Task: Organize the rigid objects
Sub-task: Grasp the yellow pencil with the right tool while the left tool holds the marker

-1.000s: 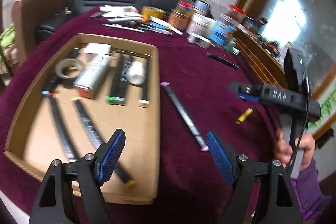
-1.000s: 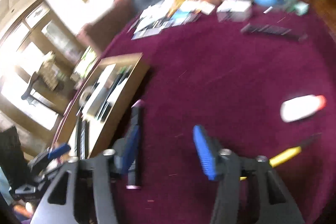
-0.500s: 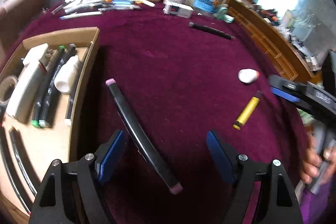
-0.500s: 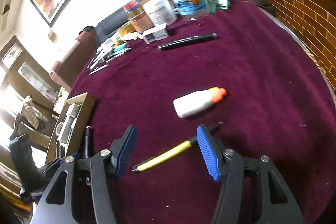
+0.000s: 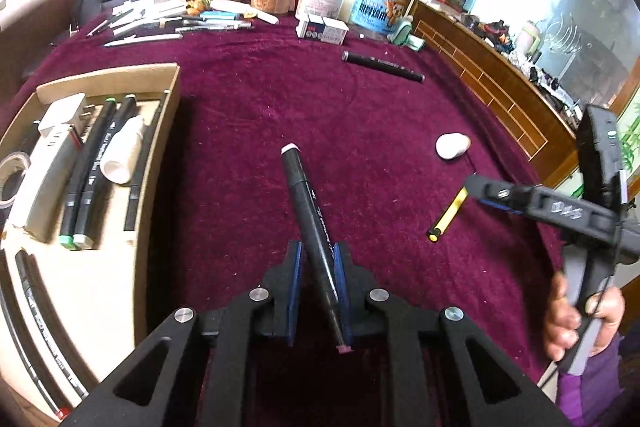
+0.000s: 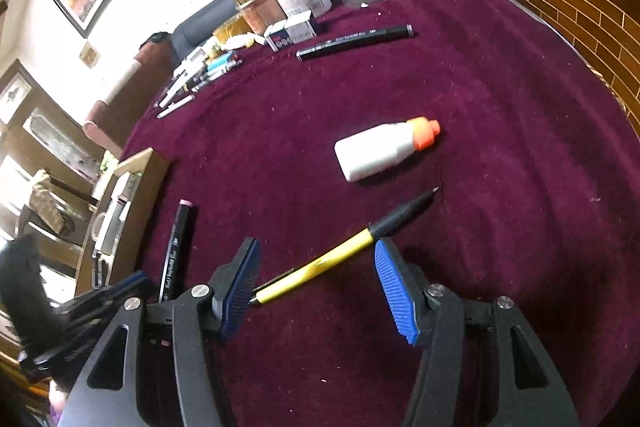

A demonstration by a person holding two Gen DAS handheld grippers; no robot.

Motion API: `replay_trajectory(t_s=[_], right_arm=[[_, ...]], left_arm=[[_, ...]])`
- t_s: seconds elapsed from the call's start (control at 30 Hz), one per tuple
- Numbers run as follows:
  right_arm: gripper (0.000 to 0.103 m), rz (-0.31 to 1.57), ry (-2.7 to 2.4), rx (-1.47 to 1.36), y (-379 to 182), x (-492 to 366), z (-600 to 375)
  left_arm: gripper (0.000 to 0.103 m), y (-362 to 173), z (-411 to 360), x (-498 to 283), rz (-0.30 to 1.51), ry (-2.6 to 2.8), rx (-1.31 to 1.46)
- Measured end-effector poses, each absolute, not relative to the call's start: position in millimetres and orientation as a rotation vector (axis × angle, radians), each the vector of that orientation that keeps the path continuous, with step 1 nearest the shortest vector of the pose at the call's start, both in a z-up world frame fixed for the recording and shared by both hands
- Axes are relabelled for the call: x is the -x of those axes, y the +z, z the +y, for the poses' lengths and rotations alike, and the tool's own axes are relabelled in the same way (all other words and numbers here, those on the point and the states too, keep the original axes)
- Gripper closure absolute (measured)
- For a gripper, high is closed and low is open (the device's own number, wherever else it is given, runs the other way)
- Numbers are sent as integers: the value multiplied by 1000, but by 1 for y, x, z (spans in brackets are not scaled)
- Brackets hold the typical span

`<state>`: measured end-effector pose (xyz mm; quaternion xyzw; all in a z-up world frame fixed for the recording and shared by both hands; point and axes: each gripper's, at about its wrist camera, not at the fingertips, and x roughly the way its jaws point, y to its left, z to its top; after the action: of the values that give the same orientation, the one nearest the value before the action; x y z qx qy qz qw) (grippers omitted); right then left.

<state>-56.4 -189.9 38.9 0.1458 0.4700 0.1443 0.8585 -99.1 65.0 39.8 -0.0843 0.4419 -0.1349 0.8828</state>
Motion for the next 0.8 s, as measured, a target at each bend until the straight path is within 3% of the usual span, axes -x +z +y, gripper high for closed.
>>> replay_trajectory(t_s=[0.27, 0.33, 0.4, 0.47, 0.6, 0.67, 0.77, 0.8], right_arm=[[45, 983, 134, -149, 29, 51, -148], [54, 975, 68, -73, 28, 50, -138], [73, 963, 19, -10, 27, 49, -134], [81, 961, 20, -19, 27, 51, -141], [93, 978, 39, -67, 28, 54, -157], [95, 981, 53, -80, 29, 58, -162], [94, 983, 70, -72, 29, 59, -163], [94, 980, 75, -75, 29, 59, -163]], left_arm=[[87, 36, 75, 100, 942, -274, 235], [85, 35, 69, 95, 946, -272, 216], [65, 34, 60, 90, 946, -280, 196], [51, 32, 55, 86, 949, -288, 195], [50, 24, 39, 68, 957, -278, 155], [52, 22, 27, 64, 937, -268, 70], [87, 21, 28, 64, 933, -271, 58], [89, 21, 34, 63, 945, -288, 94]])
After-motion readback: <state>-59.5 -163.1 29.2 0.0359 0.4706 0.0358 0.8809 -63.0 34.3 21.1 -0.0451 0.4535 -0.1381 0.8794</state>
